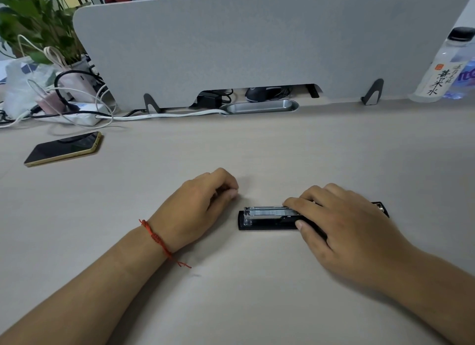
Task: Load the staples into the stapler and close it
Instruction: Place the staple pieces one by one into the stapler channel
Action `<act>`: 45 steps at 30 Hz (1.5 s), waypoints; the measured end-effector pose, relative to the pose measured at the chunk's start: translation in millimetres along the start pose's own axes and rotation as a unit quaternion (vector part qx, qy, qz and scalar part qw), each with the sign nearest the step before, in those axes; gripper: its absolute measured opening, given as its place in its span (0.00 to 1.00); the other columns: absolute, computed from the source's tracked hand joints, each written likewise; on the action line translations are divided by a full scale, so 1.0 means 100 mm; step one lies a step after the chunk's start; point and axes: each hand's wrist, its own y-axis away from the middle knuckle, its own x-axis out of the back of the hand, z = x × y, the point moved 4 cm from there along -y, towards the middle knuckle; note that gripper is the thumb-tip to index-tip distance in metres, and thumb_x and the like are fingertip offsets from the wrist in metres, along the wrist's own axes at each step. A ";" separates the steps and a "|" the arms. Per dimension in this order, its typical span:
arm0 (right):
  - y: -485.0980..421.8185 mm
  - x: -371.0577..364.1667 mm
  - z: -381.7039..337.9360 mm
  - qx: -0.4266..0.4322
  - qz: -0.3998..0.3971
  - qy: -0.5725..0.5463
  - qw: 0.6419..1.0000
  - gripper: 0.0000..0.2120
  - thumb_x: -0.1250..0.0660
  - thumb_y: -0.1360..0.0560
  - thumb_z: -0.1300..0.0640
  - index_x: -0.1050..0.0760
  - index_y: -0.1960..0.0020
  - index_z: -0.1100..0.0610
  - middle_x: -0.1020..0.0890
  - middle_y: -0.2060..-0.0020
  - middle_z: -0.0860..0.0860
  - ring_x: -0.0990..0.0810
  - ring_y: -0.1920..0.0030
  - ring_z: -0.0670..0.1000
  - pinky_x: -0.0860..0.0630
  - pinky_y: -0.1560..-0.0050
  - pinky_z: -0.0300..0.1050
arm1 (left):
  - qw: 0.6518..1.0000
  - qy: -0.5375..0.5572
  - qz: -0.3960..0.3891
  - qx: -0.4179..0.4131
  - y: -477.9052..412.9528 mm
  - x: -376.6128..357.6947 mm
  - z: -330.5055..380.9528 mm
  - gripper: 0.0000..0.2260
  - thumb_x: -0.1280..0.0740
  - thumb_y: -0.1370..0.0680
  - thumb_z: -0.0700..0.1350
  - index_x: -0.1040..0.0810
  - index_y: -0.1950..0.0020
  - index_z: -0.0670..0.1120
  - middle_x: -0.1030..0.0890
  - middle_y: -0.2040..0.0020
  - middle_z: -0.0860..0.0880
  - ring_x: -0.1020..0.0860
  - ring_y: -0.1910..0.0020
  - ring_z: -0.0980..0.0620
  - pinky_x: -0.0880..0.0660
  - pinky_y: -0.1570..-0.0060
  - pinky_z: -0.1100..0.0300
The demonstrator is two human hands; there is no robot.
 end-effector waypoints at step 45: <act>0.00 0.01 0.01 -0.013 -0.014 -0.014 1.000 0.16 0.42 0.18 0.46 0.22 0.34 0.43 0.22 0.49 0.39 0.26 0.54 0.49 0.28 0.56 0.48 | 0.961 0.238 0.067 0.127 0.06 0.05 -0.22 0.04 0.28 0.18 0.49 0.13 0.47 0.54 0.12 0.52 0.54 0.15 0.53 0.58 0.19 0.50 0.62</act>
